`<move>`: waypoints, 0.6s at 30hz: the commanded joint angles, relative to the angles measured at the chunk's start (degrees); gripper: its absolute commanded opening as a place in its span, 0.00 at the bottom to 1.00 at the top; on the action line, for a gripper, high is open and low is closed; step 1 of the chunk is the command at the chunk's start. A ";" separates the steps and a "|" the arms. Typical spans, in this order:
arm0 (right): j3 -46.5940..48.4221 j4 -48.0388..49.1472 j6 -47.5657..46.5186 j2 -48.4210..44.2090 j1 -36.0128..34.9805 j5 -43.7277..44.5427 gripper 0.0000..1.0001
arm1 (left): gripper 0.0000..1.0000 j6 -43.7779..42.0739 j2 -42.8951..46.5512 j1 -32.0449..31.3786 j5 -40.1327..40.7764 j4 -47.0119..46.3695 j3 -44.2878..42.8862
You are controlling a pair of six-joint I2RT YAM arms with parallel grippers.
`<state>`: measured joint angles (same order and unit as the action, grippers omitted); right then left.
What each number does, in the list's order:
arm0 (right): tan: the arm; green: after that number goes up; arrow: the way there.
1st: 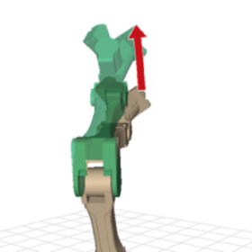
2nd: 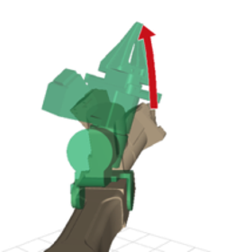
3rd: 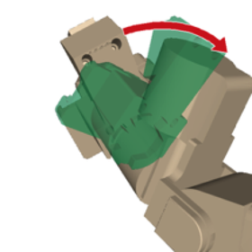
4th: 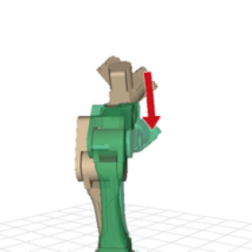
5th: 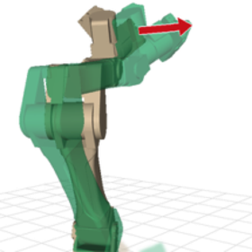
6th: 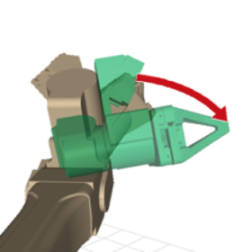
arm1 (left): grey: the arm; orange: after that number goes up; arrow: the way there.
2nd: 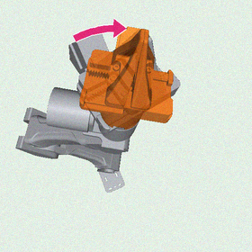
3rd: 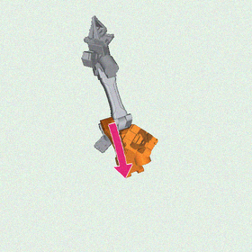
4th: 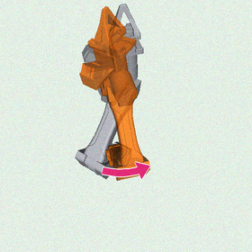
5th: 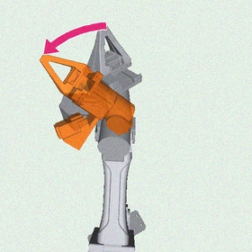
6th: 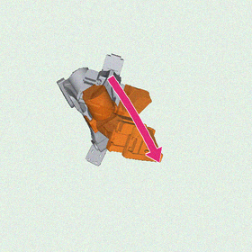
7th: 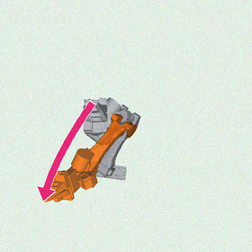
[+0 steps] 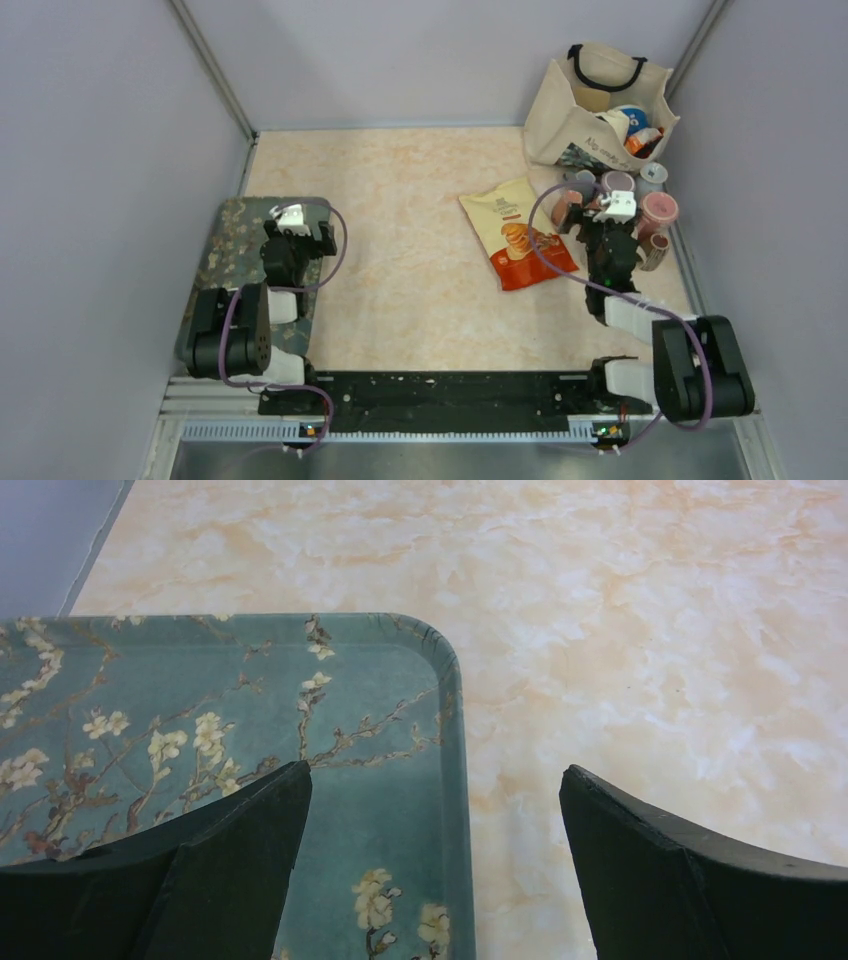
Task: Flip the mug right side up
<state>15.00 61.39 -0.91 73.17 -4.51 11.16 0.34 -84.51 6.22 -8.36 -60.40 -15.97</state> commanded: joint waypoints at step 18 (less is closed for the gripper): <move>34.98 -68.91 24.55 -0.23 -9.18 18.84 0.58 | 0.91 -6.14 18.60 -0.16 -7.55 65.26 -31.50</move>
<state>48.86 2.15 14.61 67.85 -10.00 19.53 -7.86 -68.40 6.20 -17.52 -6.61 -43.57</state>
